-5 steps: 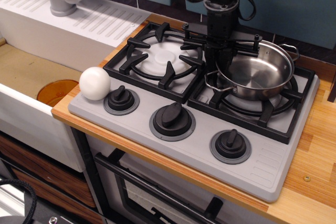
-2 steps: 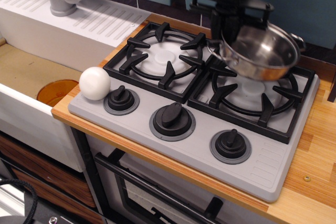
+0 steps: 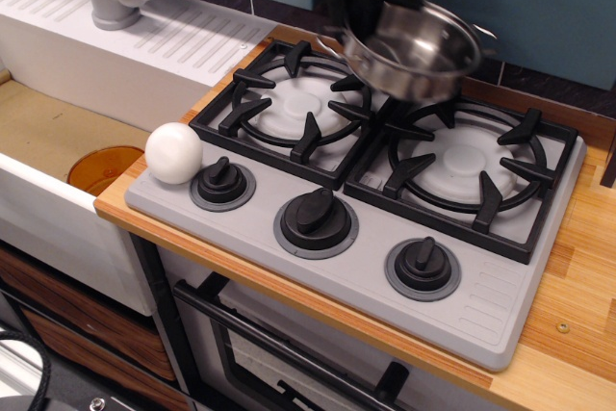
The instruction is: Put pot or pan on stove and put mushroom in pot or pan
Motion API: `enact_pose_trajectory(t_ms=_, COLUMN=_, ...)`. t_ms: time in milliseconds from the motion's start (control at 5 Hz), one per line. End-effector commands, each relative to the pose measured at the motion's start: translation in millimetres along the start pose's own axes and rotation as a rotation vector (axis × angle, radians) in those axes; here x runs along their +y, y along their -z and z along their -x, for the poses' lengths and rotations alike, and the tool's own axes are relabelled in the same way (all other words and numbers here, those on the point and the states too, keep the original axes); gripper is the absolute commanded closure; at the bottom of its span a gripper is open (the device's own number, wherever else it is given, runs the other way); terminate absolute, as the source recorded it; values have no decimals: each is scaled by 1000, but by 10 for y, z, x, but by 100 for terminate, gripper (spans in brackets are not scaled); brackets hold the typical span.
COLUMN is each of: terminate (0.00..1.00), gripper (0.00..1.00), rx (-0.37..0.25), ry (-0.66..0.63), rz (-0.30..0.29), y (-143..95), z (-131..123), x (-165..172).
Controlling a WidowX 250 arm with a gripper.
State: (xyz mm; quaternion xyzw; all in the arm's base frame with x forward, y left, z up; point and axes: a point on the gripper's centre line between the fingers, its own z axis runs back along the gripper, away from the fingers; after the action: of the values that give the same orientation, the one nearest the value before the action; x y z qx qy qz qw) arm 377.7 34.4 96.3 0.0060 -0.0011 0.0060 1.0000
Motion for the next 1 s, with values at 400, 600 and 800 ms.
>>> enact_pose_trajectory(t_ms=400, terminate=0, gripper=100, rx=-66, ry=34, rz=-13, y=51, z=-135, x=722)
enact_pose_trajectory(t_ms=600, terminate=0, gripper=100, rx=-72, ry=31, rz=1, y=151, z=-80, x=771)
enact_pose_trajectory(t_ms=800, terminate=0, gripper=100, rx=-81, ry=28, rz=11, y=239, z=-18, x=730)
